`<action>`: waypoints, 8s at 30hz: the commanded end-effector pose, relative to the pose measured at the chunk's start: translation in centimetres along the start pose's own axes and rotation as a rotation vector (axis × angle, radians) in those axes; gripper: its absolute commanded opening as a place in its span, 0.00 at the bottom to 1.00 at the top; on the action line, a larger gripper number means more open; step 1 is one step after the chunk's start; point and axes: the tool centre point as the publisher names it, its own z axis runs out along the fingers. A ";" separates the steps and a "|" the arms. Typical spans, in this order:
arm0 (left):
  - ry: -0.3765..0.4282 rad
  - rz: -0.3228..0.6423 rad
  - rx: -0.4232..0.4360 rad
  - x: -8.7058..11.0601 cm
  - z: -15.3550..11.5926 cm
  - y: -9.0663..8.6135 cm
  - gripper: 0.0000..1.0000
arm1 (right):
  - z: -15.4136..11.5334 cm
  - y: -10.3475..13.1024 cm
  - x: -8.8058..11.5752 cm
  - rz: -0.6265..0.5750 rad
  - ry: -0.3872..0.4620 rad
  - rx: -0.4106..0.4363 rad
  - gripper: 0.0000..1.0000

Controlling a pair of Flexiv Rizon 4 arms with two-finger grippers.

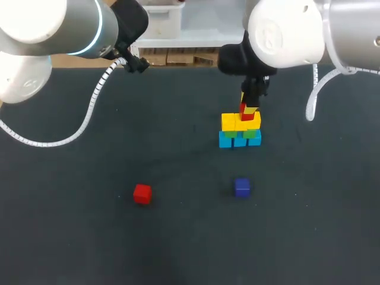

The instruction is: Place the blue cubes, place green cubes on the blue cubes, place the yellow cubes on the green cubes, then place the red cubes on the yellow cubes, and place purple cube on the red cubes.

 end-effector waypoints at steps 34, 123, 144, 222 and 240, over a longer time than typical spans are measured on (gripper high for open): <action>0.000 0.002 0.004 0.0 0.1 0.1 1.00 | 0.2 -0.2 0.2 0.021 0.006 -0.006 0.35; 0.000 0.002 0.004 0.0 0.1 0.1 1.00 | -11.8 -3.0 17.9 0.675 -0.643 0.391 1.00; 0.000 0.002 0.004 0.0 0.1 0.1 1.00 | -11.9 -3.2 18.9 0.714 -0.679 0.366 1.00; 0.234 0.661 0.740 11.3 -12.8 -25.3 1.00 | -11.9 -3.2 18.9 0.714 -0.679 0.366 1.00; 0.228 0.621 0.710 10.5 -12.9 -24.5 1.00 | -11.9 -3.2 18.9 0.714 -0.679 0.366 1.00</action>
